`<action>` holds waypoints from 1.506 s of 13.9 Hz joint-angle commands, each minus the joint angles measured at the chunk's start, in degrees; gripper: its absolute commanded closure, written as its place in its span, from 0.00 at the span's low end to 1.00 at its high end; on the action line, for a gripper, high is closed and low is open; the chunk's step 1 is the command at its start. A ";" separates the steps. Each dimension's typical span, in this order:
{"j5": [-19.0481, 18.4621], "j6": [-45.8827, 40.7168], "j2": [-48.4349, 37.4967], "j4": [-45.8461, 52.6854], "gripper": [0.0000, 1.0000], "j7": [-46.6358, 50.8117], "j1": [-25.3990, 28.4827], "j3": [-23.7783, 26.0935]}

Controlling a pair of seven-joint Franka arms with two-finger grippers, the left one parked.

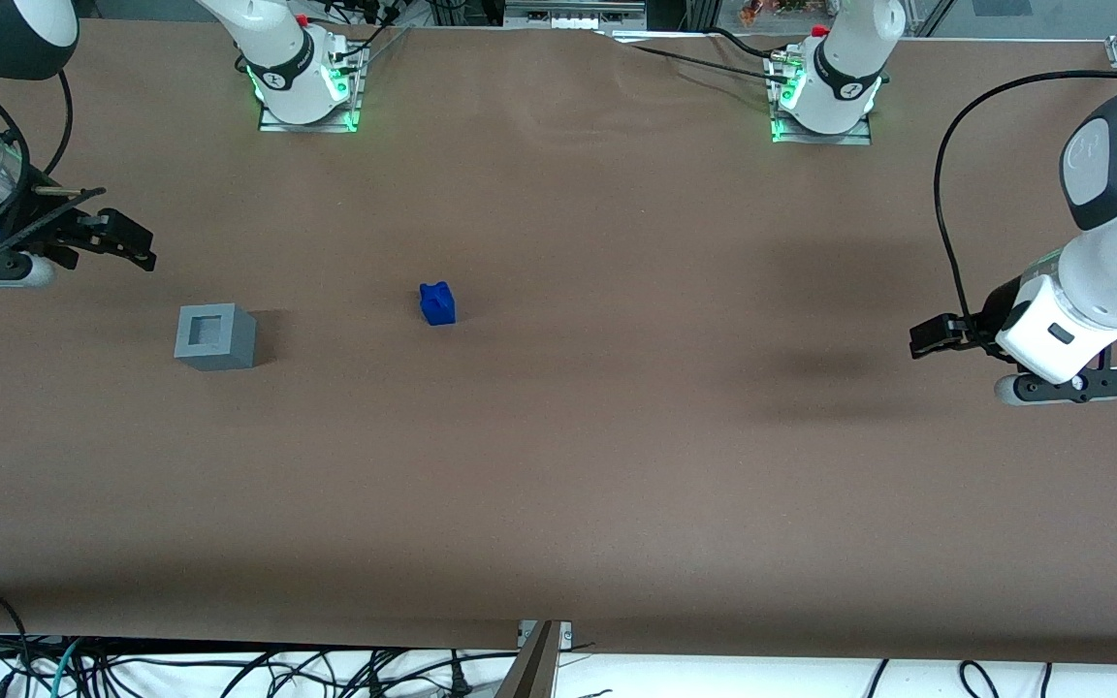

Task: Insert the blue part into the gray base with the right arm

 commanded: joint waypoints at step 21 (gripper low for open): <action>0.97 -3.47 0.05 1.65 0.01 0.46 0.03 0.36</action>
